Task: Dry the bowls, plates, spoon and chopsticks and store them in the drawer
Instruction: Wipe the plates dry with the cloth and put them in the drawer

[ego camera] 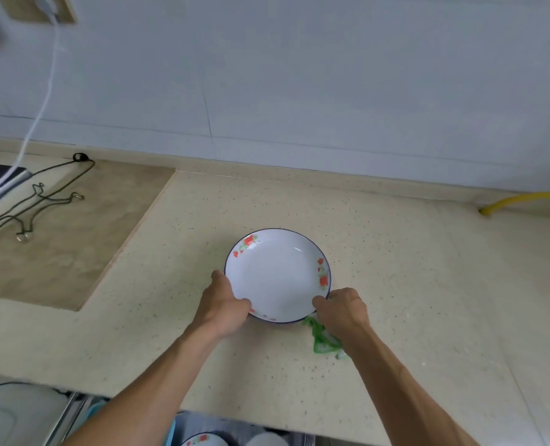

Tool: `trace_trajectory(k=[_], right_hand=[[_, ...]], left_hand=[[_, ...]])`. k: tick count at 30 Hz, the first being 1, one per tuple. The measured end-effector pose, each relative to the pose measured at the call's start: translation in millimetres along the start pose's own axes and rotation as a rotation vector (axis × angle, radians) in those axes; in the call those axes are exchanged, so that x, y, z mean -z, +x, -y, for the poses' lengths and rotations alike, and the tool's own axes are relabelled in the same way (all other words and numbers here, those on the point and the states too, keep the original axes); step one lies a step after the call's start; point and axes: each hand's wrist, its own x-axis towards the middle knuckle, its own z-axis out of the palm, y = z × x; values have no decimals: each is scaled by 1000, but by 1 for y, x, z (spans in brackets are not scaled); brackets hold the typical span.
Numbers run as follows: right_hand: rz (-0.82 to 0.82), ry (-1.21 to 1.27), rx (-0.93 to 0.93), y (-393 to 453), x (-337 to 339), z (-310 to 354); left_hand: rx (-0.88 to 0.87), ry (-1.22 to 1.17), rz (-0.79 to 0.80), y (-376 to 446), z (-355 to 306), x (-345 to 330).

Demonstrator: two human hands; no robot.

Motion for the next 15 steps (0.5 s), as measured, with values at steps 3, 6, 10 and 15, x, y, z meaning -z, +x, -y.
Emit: trace_trajectory(k=[3,6,10,15], right_hand=[[-45,65,-20,-44,18,-5],[-94,123,-49,-93,40,-16],[-167,185,-100,-151,75,-42],[-252,254,-136,-209,125,-94]], left_hand=[[-62,-3,42,-38,-14,11],[-107,-11,107,-78,-26,14],[-164,-32,206,-132,-39,0],[-215,-7,300,-199,-56,-42]])
